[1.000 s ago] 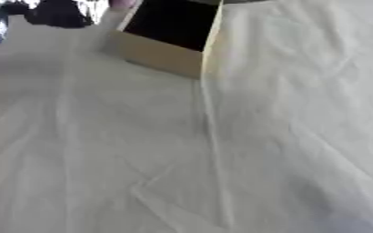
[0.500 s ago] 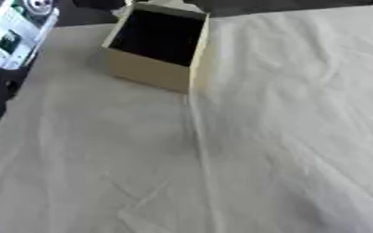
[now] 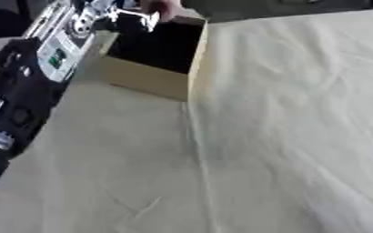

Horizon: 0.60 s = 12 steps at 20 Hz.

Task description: Pick up objects on the table and place them in the box.

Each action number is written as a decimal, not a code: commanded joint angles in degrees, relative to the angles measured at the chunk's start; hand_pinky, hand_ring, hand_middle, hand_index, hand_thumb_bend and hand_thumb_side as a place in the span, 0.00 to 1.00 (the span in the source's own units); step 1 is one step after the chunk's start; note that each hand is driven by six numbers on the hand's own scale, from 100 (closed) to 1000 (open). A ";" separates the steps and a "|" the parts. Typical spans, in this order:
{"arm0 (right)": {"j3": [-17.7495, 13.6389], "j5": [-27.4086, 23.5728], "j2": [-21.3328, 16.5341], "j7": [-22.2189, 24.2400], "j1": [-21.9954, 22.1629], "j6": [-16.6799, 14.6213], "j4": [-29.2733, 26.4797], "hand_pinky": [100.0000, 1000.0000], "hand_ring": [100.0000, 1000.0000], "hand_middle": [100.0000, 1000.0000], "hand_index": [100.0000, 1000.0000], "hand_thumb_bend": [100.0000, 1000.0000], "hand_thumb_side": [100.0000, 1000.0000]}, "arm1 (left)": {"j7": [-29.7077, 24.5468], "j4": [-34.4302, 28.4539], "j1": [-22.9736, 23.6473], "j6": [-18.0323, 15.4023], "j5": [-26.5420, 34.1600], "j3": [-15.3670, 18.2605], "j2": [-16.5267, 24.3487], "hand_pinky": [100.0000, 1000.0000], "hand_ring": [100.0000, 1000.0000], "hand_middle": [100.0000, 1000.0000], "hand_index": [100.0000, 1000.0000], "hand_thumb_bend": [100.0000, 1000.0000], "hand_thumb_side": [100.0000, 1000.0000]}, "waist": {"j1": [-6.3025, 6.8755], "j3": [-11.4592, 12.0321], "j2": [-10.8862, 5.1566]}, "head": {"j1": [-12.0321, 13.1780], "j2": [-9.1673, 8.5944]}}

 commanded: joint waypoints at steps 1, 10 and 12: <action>-0.35 -0.54 -0.45 0.03 -0.81 -0.24 -1.11 0.83 0.64 0.52 0.76 0.00 0.69 | 0.22 1.45 -1.91 -0.94 -1.66 1.43 -0.25 0.29 0.49 0.57 0.63 0.00 0.14 | -0.11 -0.22 -1.19 | 0.31 -0.79; -0.41 -0.65 0.11 -0.04 -1.04 -0.36 -1.11 0.83 0.64 0.52 0.76 0.00 0.69 | 0.18 6.53 -1.95 -2.79 -8.17 2.93 -2.53 0.43 0.57 0.63 0.68 0.00 0.01 | 0.11 -1.29 -0.90 | 0.77 -0.90; -0.46 -0.70 0.10 -0.09 -0.97 -0.34 -1.11 0.83 0.64 0.52 0.76 0.00 0.69 | -0.08 7.10 -1.96 -2.74 -9.87 3.22 -2.68 0.51 0.63 0.67 0.72 0.00 0.04 | 0.20 -1.27 -0.85 | 0.78 -0.75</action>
